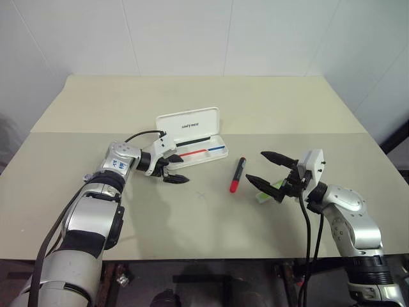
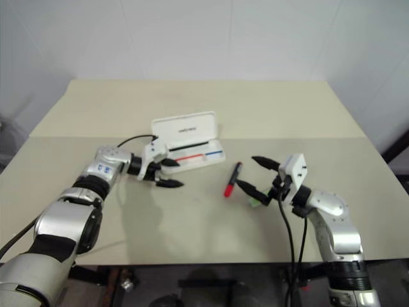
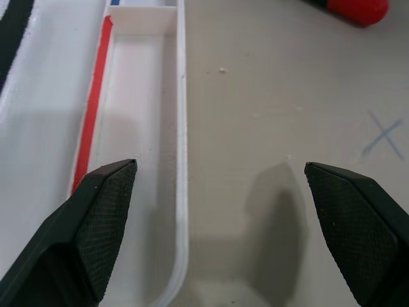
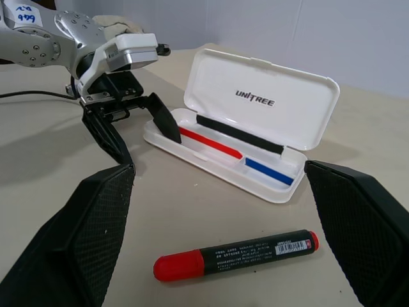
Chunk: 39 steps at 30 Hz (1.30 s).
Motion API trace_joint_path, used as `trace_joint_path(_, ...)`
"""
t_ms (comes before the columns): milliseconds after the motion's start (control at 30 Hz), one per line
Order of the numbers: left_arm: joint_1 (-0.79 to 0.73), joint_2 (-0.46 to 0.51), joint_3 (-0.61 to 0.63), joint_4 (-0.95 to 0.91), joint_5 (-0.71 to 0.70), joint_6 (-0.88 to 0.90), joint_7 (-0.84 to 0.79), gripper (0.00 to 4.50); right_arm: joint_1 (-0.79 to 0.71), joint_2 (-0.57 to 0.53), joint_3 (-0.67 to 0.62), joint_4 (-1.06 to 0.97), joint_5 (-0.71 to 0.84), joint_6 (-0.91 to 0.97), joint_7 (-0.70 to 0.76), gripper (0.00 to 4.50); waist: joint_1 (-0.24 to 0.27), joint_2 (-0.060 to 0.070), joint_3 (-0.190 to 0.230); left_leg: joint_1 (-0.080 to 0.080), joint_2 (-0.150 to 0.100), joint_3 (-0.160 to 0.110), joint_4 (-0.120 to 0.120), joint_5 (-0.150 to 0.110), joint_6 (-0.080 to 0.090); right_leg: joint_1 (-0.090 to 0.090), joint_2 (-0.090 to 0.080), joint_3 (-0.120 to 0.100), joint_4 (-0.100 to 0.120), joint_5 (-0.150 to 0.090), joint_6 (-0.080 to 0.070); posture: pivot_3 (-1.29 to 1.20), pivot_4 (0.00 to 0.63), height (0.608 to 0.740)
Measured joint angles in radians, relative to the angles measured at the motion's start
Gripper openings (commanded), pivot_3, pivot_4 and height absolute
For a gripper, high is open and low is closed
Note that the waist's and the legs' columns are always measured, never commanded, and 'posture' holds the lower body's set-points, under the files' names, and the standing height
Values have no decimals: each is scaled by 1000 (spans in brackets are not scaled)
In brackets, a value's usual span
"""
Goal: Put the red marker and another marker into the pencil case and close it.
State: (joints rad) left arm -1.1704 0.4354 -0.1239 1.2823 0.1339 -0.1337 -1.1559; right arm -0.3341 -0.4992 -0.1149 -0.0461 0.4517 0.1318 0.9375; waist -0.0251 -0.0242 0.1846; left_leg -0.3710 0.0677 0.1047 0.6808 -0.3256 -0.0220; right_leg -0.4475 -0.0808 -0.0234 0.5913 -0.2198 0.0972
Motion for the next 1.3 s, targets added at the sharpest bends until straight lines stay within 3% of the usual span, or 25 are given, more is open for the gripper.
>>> trace_joint_path(133, -6, -3, -20, 12, 33, -34, 36, 4486, -10, 0, 0, 0, 0, 0, 0, 4500, 0, 0, 0, 2, 0, 0, 1, 0, 0, 2, 0, 0, 0, 0, 0, 0, 150, 740)
trace_joint_path(233, -10, -2, -43, 16, 61, -64, 74, 3868, -13, 0, 0, 1, 0, 0, 0, 4500, 0, -1, 0, 3, 0, 0, 1, 1, -1, 2, 0, 1, 0, 0, 0, 0, 150, 740)
trace_joint_path(633, -28, 2, -52, 23, 103, -91, 142, 43, -49, -2, 0, 42, -2, -5, 11, 4500, -1, -1, -1, 2, 0, -1, 0, 2, -2, 2, 0, 0, 1, 2, -1, 0, 150, 740)
trace_joint_path(967, -29, 15, -50, 23, 103, -122, 135, 11, -123, -10, 0, 128, -12, -28, 47, 4500, -4, -1, -1, 2, 0, -1, 1, 2, -2, 1, 0, 1, 0, 2, -1, 0, 150, 740)
trace_joint_path(1300, 8, 105, -21, -91, 64, -249, 57, 11, -216, -25, 2, 254, -33, -70, 121, 4500, 2, -1, 0, -2, 0, 1, 0, 1, -1, 0, 0, 0, -3, 2, 0, 0, 150, 740)
